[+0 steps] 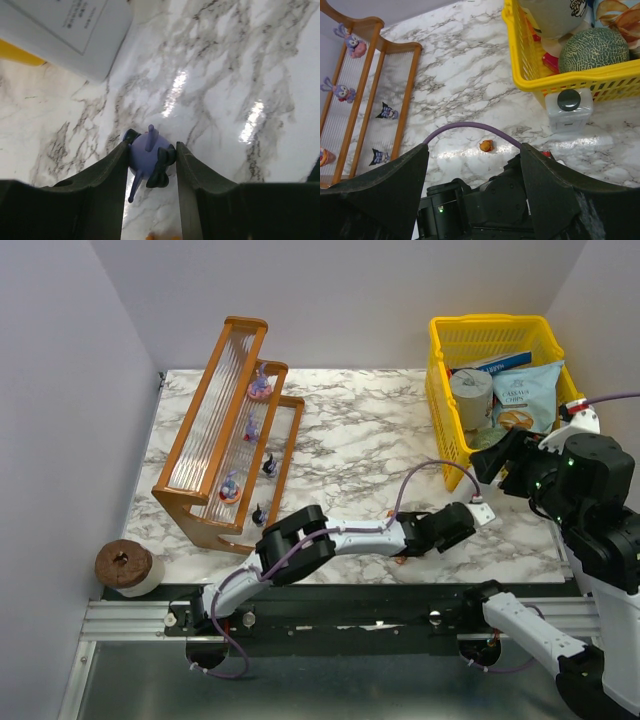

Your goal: Place and organize the plastic toys onto the shelf

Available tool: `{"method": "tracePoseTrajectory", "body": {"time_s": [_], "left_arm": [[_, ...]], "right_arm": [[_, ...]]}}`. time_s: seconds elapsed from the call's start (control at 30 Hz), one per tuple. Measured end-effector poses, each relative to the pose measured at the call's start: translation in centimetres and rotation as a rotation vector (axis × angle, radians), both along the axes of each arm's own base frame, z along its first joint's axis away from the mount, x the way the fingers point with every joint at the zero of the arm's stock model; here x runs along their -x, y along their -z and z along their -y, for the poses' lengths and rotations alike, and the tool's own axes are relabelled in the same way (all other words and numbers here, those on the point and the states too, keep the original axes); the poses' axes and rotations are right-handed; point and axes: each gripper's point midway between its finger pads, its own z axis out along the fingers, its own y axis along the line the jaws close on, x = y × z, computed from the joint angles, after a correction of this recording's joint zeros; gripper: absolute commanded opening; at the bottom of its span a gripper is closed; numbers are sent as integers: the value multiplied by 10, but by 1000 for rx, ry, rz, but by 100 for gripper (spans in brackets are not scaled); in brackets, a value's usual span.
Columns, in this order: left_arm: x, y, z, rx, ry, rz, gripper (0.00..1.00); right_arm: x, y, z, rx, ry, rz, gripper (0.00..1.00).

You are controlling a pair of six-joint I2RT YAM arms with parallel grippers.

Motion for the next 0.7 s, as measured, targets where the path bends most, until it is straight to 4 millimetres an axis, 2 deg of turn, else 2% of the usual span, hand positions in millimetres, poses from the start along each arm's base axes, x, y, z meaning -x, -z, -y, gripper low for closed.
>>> {"method": "tracePoseTrajectory", "body": {"time_s": [0.17,0.23,0.4,0.53,0.63,0.7], "left_arm": [[-31,-8,-23,-10,-88,-16,0],[-46,-19,-32,1,-129,-18,0],[-86,-60,-61,55,-246,-13,0],[-110,-87,-85,89,-339,2,0],[-123,-92,-105,80,-422,-6,0],[-128,-87,-120,64,-469,-20,0]], "right_arm": [[-7,3,-4,-5,-7,-7,81],[-11,6,-6,-10,-7,-13,81],[-21,15,-13,-27,-14,-27,81],[-30,26,-22,-46,-29,-48,82],[-40,35,-31,-59,-49,-68,82],[-46,42,-36,-65,-60,-83,82]]}}
